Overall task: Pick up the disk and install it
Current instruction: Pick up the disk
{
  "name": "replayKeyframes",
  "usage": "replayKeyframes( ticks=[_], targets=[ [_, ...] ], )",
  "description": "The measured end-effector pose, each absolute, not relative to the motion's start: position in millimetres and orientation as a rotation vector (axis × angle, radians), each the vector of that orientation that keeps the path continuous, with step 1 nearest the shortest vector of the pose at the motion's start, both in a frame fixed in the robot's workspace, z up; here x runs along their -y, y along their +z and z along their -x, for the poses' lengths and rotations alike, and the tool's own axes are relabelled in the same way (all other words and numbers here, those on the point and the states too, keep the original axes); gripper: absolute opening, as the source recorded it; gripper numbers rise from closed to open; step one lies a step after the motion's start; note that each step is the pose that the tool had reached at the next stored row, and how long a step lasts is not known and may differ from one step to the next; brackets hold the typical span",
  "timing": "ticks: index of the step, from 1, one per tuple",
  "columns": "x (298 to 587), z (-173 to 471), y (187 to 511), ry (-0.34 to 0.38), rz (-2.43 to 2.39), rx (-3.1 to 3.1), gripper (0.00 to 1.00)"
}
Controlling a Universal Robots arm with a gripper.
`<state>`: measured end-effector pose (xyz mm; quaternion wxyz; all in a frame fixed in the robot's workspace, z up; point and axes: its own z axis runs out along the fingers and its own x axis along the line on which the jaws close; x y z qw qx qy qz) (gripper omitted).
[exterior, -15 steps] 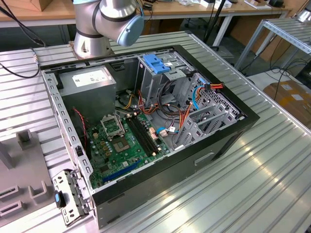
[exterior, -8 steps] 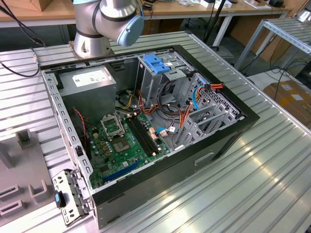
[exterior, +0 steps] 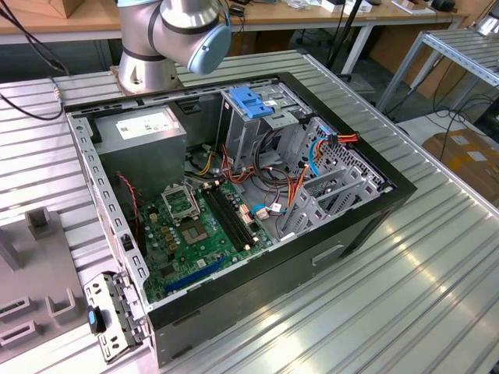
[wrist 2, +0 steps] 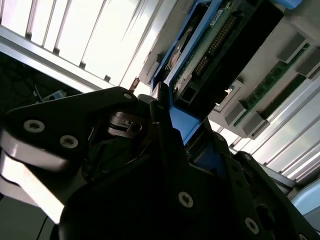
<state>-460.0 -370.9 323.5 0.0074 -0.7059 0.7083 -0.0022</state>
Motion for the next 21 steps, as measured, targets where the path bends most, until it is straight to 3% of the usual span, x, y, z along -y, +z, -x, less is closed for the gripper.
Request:
replayKeyframes(
  ticks=[12, 21],
  targets=[
    [371, 460, 356, -0.007, 2.207, -2.215, 0.37],
    [371, 460, 404, -0.007, 2.207, -2.215, 0.37]
  ],
)
